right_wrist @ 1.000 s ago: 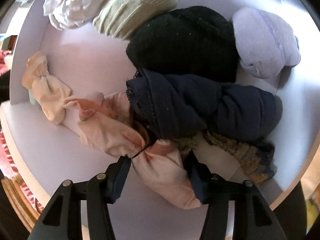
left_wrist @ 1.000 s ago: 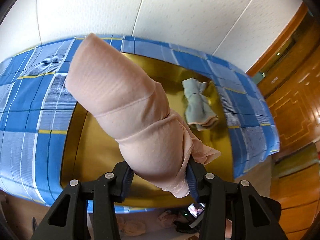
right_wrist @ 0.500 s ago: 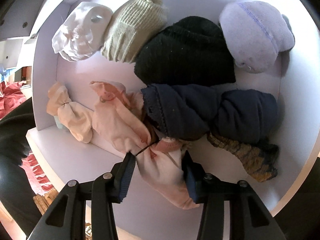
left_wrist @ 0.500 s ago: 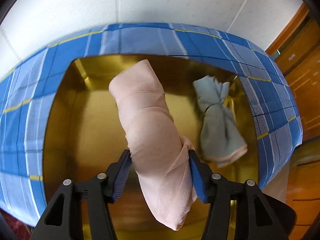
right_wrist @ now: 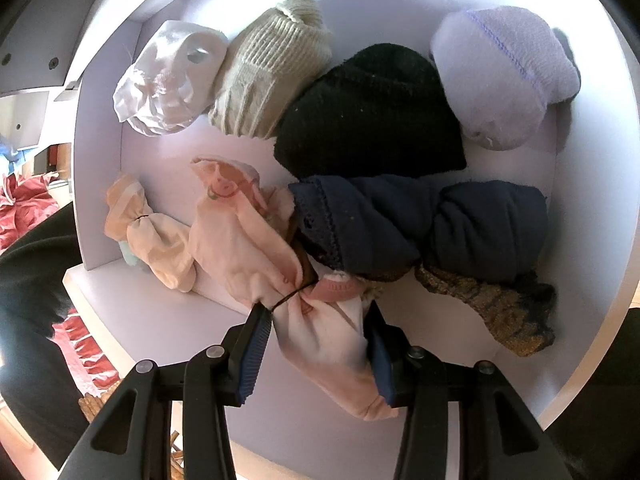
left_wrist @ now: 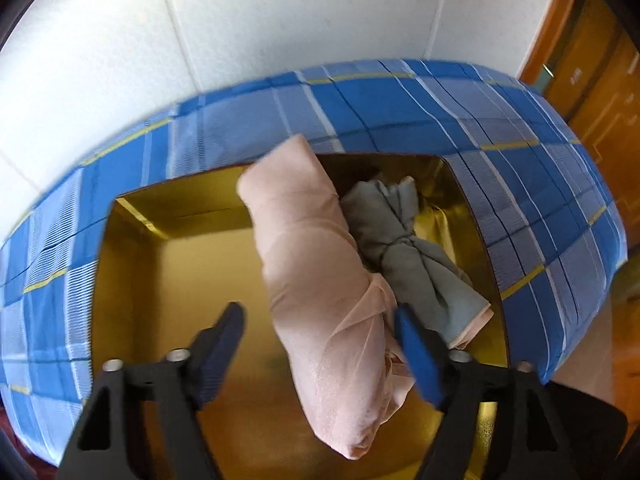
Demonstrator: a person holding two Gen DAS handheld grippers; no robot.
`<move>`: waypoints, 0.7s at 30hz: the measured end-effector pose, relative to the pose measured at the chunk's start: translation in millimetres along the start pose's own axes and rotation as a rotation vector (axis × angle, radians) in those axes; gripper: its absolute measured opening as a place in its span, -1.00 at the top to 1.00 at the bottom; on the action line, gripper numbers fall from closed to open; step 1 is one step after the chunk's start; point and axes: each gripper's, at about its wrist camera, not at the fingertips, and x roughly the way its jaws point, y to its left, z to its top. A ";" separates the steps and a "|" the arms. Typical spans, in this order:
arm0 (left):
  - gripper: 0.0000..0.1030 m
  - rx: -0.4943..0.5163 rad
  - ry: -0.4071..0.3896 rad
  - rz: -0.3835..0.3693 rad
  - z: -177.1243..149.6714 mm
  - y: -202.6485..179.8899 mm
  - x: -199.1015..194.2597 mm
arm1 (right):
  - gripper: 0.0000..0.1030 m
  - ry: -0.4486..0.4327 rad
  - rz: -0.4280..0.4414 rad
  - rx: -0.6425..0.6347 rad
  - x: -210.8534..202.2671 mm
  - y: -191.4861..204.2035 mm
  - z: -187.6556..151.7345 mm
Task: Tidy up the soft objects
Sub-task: 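Lower the peach cloth into the tray and open the left gripper while the right grasps the pink knotted bundle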
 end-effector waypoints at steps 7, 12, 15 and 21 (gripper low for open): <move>-0.62 -0.082 -0.052 -0.029 -22.5 20.6 -26.3 | 0.11 0.000 -0.039 -0.024 2.0 3.0 -1.5; -0.62 -0.103 -0.041 -0.026 -40.7 30.3 -27.4 | 0.11 -0.004 -0.057 -0.036 1.1 4.0 -2.3; -0.62 -0.104 -0.041 -0.004 -47.9 33.6 -27.4 | 0.11 -0.008 -0.062 -0.035 3.3 7.4 -3.0; -0.12 -0.018 0.029 0.142 -47.5 27.7 -5.9 | 0.11 -0.009 -0.067 -0.039 4.7 10.5 -3.4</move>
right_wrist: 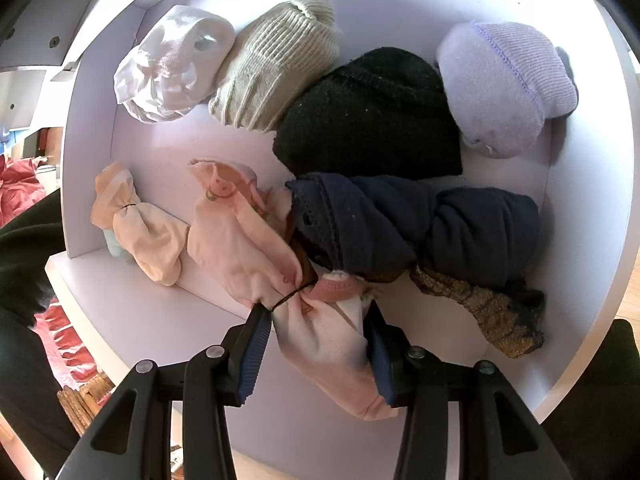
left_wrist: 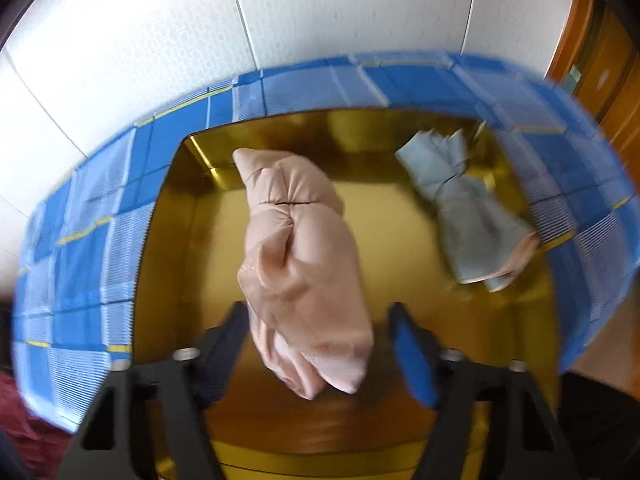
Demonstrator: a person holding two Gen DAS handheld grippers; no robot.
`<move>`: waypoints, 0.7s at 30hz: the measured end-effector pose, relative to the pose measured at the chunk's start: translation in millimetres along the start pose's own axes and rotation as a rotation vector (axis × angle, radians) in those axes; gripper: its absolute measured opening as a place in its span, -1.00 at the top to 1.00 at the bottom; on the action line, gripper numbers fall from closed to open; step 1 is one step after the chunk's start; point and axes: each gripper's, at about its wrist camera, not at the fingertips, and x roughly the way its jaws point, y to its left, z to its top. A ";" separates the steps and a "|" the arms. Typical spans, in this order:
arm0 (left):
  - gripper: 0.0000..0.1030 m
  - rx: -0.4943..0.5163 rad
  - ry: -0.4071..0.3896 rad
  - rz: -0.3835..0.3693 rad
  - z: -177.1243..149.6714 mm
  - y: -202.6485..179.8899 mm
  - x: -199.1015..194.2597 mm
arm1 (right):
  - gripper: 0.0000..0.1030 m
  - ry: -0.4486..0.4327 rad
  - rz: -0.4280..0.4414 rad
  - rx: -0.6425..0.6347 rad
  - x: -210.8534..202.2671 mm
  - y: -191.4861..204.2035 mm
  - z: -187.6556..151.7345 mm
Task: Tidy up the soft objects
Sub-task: 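Lower the peach cloth into the tray and open the left gripper while the right grasps the pink knotted bundle, then move the left tool back to the shelf toward the cream cloth while the right holds the pink bundle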
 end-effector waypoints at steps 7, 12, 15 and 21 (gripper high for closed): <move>-0.05 -0.021 0.000 0.132 8.4 20.2 17.5 | 0.11 0.002 0.004 -0.005 -2.1 1.0 1.0; -0.46 -0.086 -0.071 0.011 -6.1 34.5 -2.2 | 0.10 0.009 -0.010 -0.019 -0.8 3.1 2.5; -0.64 -0.124 -0.148 -0.031 -21.6 40.0 -24.9 | 0.10 0.013 -0.021 -0.031 0.2 5.1 2.4; -0.69 -0.245 -0.238 -0.159 -64.0 56.1 -59.3 | 0.10 0.013 -0.076 -0.089 2.6 13.9 2.0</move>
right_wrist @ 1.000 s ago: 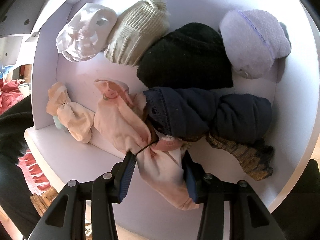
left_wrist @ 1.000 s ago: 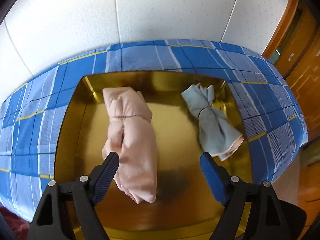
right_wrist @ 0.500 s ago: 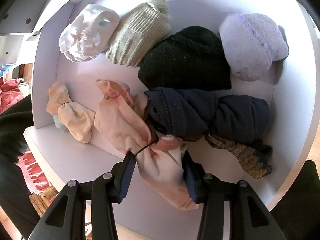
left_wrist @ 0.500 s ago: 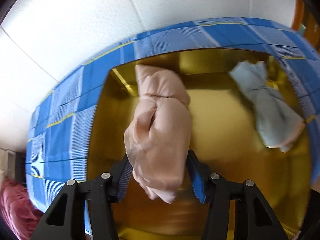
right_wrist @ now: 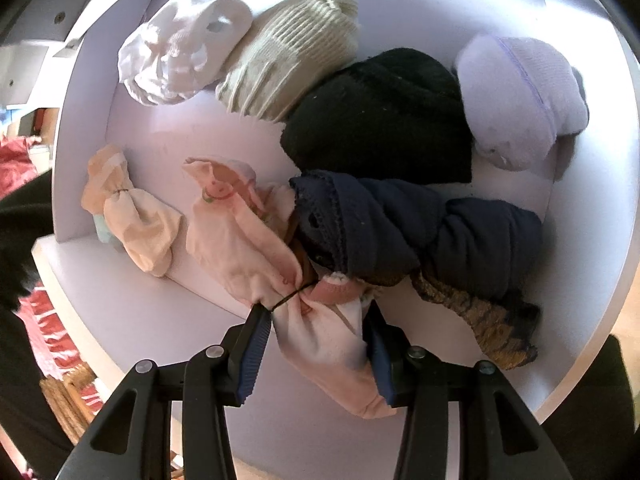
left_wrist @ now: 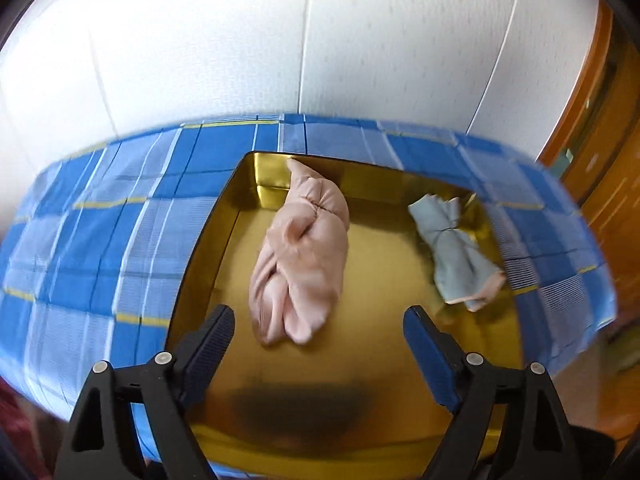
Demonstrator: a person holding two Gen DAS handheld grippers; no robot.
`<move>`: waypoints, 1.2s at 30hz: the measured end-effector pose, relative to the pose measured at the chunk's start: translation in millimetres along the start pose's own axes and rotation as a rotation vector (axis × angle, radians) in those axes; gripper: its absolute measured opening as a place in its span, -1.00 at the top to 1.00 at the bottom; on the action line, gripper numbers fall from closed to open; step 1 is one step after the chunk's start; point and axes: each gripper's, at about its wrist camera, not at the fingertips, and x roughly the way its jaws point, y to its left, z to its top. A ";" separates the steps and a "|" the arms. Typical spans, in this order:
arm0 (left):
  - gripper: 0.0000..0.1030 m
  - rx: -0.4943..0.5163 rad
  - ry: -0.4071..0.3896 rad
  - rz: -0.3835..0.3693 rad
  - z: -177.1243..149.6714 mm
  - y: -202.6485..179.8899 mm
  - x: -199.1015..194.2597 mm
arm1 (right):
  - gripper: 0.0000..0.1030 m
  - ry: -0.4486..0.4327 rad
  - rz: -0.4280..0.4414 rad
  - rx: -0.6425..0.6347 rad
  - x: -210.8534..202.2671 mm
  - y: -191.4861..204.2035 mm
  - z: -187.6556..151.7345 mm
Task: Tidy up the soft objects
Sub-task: 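Move the left tool back to the shelf toward the cream cloth while the right holds the pink bundle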
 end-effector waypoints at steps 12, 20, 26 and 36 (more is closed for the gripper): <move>-0.81 -0.137 -0.133 -0.054 -94.0 25.3 -67.3 | 0.09 0.003 -0.048 -0.038 2.3 10.9 0.9; -0.87 -0.286 0.133 -0.047 -183.3 41.0 -23.4 | 0.06 0.000 -0.078 -0.070 5.8 22.7 1.0; -0.86 -0.372 0.376 0.018 -237.2 56.3 44.9 | 0.05 -0.005 -0.111 -0.119 4.8 33.4 -0.8; -0.86 -0.501 0.646 0.067 -294.6 85.7 124.3 | 0.02 -0.110 -0.174 -0.259 -15.8 64.7 -4.9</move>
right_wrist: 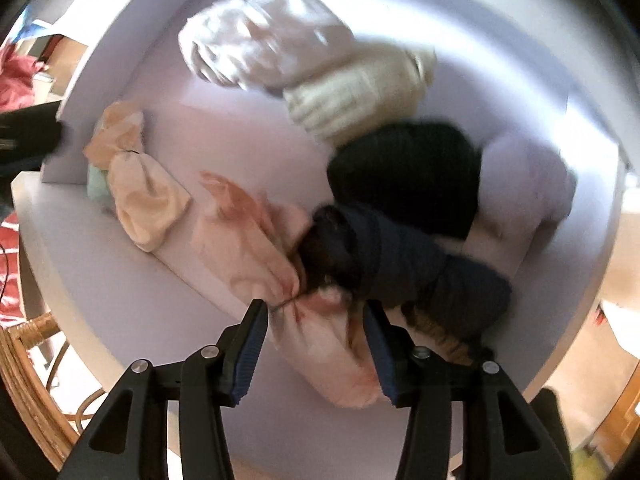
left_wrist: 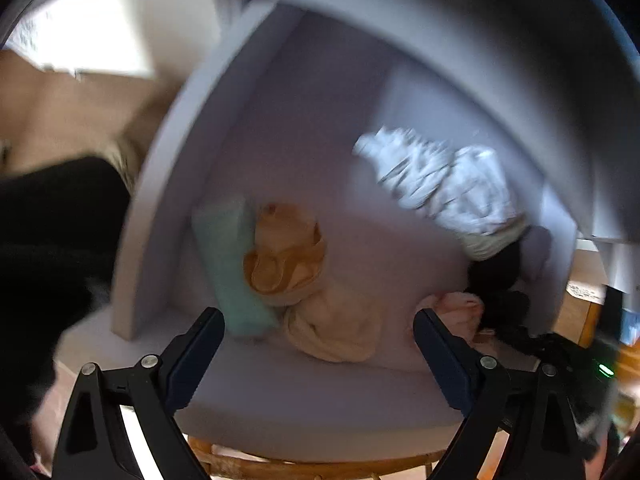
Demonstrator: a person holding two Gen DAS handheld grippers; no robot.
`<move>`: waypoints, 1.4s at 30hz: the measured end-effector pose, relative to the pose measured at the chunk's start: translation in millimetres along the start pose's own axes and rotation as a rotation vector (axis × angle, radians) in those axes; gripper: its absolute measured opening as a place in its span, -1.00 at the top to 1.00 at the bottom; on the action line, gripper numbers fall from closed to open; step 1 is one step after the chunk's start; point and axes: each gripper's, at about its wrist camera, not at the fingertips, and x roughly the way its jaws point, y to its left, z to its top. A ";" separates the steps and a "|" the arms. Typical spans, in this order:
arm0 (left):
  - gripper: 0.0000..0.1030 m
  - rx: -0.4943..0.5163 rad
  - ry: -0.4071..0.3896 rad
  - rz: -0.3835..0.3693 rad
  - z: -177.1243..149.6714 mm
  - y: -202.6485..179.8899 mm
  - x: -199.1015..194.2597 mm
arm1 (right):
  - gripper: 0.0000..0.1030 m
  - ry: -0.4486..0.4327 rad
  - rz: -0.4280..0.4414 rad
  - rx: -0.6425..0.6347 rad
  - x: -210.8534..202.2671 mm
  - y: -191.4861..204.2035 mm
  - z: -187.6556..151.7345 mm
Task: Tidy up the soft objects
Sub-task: 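Move the left tool back to the shelf toward the cream cloth while the right holds the pink bundle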
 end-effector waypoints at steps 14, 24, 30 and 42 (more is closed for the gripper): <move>-0.87 0.009 0.105 -0.061 -2.1 -1.1 35.1 | -0.05 0.082 -0.015 -0.048 31.9 16.6 3.2; -0.87 0.032 0.098 -0.123 10.8 -17.6 39.7 | -0.06 0.042 0.081 0.094 14.4 -10.0 -1.4; -0.87 0.105 0.056 -0.003 -0.7 -29.1 23.2 | -0.17 0.097 -0.004 -0.068 26.3 18.9 -2.9; -0.64 0.011 0.139 -0.094 13.6 -11.7 47.2 | 0.09 0.036 0.026 0.256 29.3 -44.4 -3.8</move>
